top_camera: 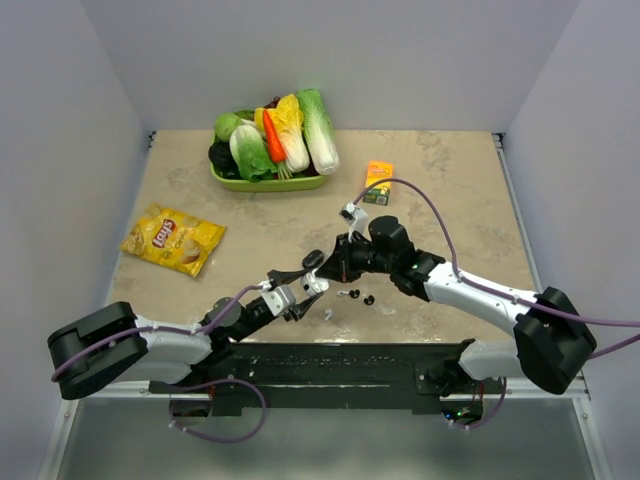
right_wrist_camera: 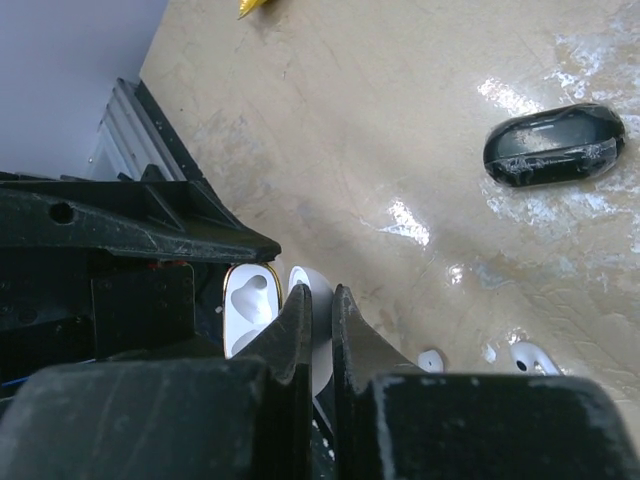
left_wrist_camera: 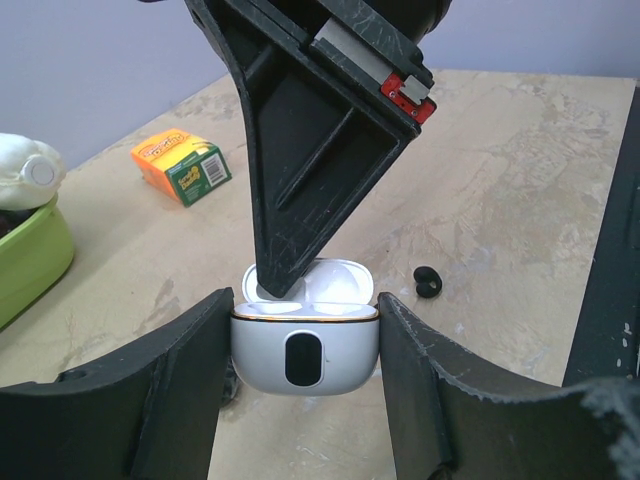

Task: Insert the wireless bluetooth earbuds into the charging case
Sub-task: Adjust the charging case.

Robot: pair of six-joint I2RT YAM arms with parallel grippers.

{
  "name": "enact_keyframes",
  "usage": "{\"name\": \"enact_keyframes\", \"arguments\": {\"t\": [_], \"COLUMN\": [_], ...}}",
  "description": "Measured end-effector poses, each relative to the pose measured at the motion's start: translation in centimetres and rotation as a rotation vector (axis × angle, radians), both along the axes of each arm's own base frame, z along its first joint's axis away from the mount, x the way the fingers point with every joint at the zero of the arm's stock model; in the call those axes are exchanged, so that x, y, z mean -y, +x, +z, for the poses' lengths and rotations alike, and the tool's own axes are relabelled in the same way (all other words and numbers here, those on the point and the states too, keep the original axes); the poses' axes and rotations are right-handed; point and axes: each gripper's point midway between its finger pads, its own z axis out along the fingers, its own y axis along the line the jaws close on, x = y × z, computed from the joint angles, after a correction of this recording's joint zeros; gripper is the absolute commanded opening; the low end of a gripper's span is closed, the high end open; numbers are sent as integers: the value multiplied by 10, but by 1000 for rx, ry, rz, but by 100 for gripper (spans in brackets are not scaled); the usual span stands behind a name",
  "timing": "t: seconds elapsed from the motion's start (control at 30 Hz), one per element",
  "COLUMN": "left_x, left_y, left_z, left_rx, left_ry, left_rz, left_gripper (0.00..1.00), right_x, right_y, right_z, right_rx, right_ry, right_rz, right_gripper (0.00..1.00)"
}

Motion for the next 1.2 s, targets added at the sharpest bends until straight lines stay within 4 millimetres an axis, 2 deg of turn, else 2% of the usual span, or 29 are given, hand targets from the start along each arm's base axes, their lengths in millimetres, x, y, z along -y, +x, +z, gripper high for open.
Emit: {"name": "enact_keyframes", "arguments": {"t": [0.13,0.23,0.27,0.37,0.5,0.57,0.6,0.73,1.0,1.07,1.2], "left_x": [1,3,4,7,12,11,10,4,-7,-4,13], "left_y": [-2,-4,-4,-4,-3,1,2,7,9,9,5], "left_z": [0,1,3,12,28,28,26,23,51,59,82], "left_rx": [0,0,3,17,37,25,17,-2,-12,-36,-61], "left_ry": [0,-9,-15,-38,-82,-88,-81,-81,-190,-202,-192], "left_rz": [-10,-22,-26,-34,-39,-19,-8,31,75,69,-4], "left_gripper": [4,28,41,59,71,80,98,100,100,100,100], "right_x": [4,7,8,13,21,27,32,45,54,51,41], "right_y": [-2,-4,-4,-4,-2,4,9,20,24,21,8], "right_z": [0,3,6,16,35,43,47,57,61,67,83], "right_rx": [14,36,44,80,138,182,203,258,320,358,457], "right_ry": [-21,-45,-53,-72,-90,-108,-119,-149,-239,-265,-323], "right_rz": [6,8,8,1,-15,-44,-65,-125,-145,-135,-95], "right_gripper": [0,0,0,0,0,0,0,0,0,0,0]}}
